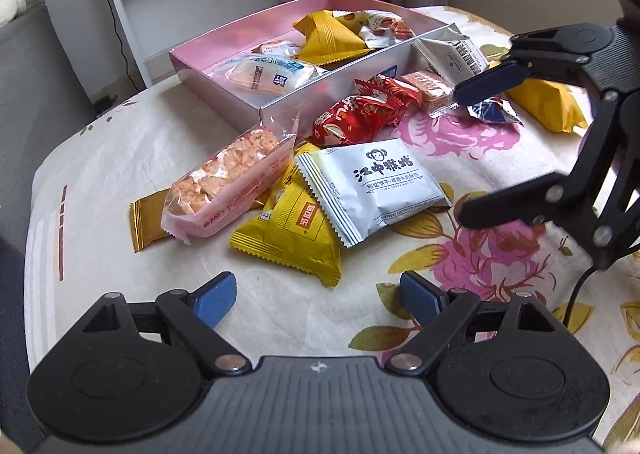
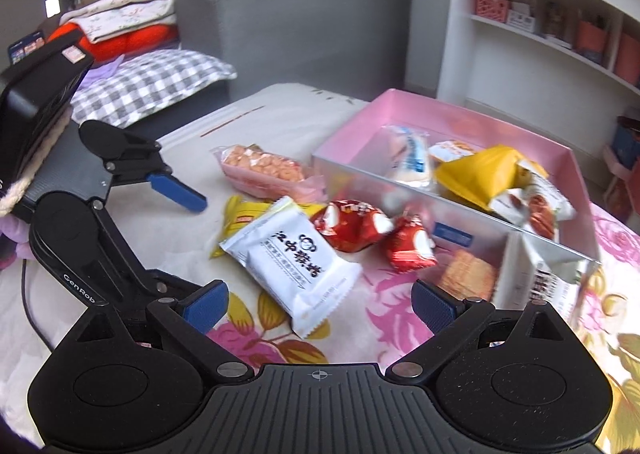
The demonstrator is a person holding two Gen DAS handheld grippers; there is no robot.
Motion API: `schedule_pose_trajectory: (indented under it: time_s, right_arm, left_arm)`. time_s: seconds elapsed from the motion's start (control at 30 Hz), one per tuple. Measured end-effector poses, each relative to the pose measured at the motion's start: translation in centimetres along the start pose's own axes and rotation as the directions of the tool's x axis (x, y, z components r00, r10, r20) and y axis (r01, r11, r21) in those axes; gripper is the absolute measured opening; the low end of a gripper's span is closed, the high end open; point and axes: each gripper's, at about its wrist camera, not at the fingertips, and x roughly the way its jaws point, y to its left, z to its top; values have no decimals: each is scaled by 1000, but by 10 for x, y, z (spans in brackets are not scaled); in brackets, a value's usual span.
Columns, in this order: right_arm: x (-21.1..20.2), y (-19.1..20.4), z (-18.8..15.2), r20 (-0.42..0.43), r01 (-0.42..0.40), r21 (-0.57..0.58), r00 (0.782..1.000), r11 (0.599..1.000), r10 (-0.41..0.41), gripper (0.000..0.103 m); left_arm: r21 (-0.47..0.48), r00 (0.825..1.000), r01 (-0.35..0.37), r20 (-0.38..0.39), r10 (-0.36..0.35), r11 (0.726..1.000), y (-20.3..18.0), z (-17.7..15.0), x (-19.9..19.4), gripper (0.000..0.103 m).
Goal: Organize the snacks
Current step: 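Move the left tool down toward the yellow biscuit packet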
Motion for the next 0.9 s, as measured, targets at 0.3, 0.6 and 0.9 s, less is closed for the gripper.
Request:
schedule_pose_trajectory:
  time_s: [0.3,0.6,0.9]
  right_arm:
    - [27,8,10,-40,-43,-80,998,996,40,87]
    - [41,1,11,-55,-42,-48,998,998,40,79]
    - [34,-1,10,-79,-22,-59,997,998,17,63]
  left_arm:
    - [26,999,37,12,-37,999,6,6,8,76]
    - [45,1000,23,20,-23,999,11,9,9,75]
    - [79,999,9,33,-12,997,10,12,7,70]
